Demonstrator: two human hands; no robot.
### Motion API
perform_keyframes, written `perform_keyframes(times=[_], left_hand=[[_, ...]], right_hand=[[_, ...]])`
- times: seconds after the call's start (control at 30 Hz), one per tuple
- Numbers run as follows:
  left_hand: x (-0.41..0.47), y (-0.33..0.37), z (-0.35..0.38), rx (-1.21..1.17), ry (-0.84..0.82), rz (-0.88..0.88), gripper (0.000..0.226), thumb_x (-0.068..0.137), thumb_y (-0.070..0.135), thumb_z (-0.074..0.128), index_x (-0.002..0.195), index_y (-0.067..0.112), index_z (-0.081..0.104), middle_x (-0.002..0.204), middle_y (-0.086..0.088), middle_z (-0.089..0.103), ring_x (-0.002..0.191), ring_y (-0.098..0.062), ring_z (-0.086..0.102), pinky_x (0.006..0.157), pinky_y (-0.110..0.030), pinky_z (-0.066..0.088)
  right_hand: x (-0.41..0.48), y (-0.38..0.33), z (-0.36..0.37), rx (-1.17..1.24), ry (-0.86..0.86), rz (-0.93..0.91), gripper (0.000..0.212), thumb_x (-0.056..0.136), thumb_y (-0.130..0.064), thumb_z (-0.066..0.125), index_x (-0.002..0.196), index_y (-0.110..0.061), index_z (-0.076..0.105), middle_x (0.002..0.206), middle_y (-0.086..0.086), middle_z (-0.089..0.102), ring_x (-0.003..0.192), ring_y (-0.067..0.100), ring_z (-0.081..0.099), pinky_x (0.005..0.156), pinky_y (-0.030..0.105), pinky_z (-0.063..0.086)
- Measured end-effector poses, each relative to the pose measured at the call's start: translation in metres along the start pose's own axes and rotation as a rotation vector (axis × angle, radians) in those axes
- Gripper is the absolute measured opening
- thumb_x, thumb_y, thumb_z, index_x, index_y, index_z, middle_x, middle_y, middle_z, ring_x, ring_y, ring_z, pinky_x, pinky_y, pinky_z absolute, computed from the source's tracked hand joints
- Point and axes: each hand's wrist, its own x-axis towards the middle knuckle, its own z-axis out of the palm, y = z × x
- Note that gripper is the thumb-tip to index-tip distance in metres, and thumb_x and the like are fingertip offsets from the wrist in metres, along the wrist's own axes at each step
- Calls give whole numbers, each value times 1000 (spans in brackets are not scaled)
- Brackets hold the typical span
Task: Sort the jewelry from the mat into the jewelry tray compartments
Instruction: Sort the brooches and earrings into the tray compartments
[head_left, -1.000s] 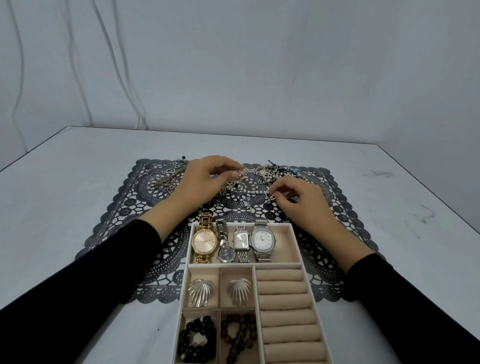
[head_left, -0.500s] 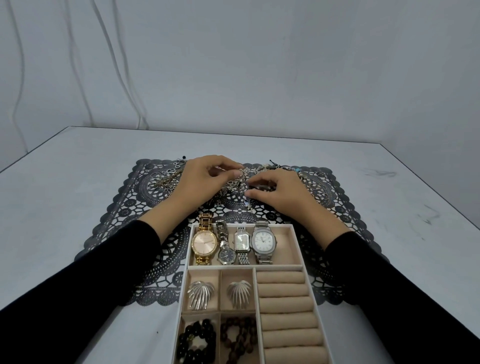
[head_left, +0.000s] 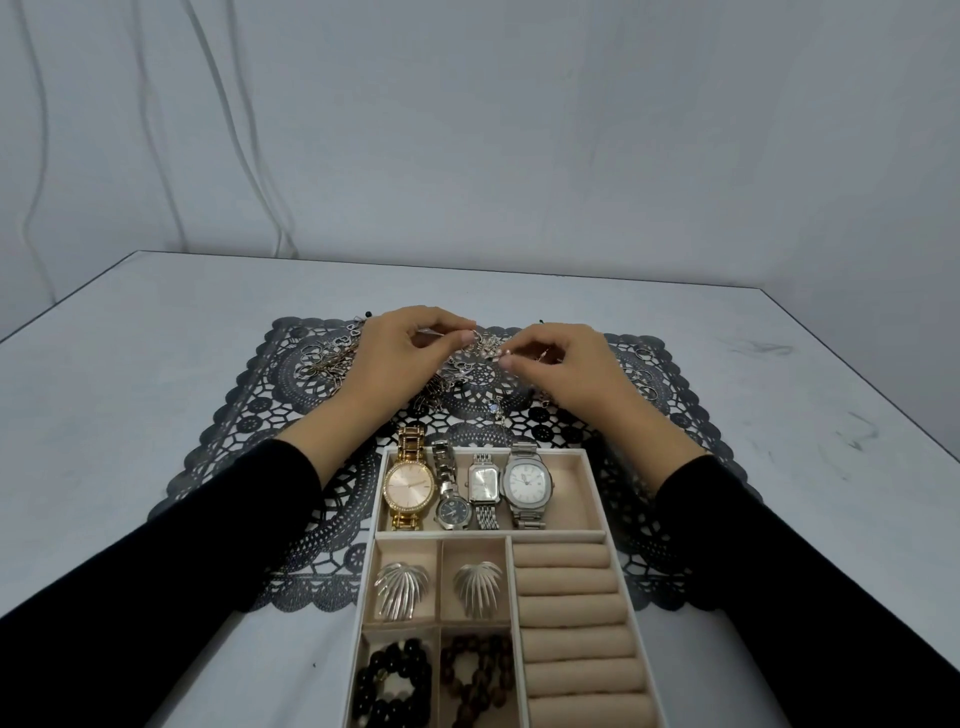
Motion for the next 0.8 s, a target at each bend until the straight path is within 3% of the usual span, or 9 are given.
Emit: perform_keyframes(times=[0.13, 0.3, 0.43, 0.5, 0.67, 0.8], left_hand=[[0, 0, 0, 16, 1, -1, 12, 84, 21, 76, 96, 21, 77, 91, 9, 75, 79, -5, 71, 77, -21, 58], [-1, 2, -1, -2, -16, -10, 12, 84, 22, 76, 96, 21, 78, 88, 6, 76, 78, -7, 72, 77, -25, 59], [-2, 4, 0, -26, -20, 5, 12, 84, 20, 76, 95, 15, 78, 84, 2, 76, 75, -5, 71, 71, -17, 55], [-2, 4, 0, -32, -35, 6, 14, 84, 20, 76, 96, 13, 77, 83, 1, 76, 74, -4, 71, 70, -13, 52], [0, 1, -1, 23, -50, 23, 15, 86, 25, 73, 99, 19, 78, 88, 7, 76, 82, -5, 71, 77, -17, 54], [1, -1, 0, -15, -68, -21, 16, 88, 22, 72, 102, 15, 77, 89, 1, 77, 81, -6, 72, 75, -17, 56]], right_hand=[[1, -3, -2, 71, 33, -2, 9, 81, -21, 75, 90, -20, 76, 77, 2, 72, 64, 5, 61, 62, 16, 49], [2, -6, 1, 233, 44, 6, 11, 81, -18, 75, 90, -12, 75, 83, 21, 70, 73, 33, 62, 71, 43, 55], [-1, -11, 3, 291, 39, 24, 11, 83, -15, 73, 91, -9, 73, 77, 19, 66, 69, 19, 56, 69, 38, 50], [-3, -14, 3, 344, 43, 48, 12, 84, -15, 72, 93, -8, 71, 85, 17, 69, 72, 18, 59, 71, 37, 51], [-3, -13, 3, 394, 55, 92, 13, 84, -19, 70, 95, -12, 70, 93, 16, 72, 81, 21, 64, 71, 33, 50], [-3, -10, 3, 453, 62, 103, 7, 86, -17, 68, 93, -15, 69, 93, 12, 74, 82, 19, 63, 71, 31, 48]])
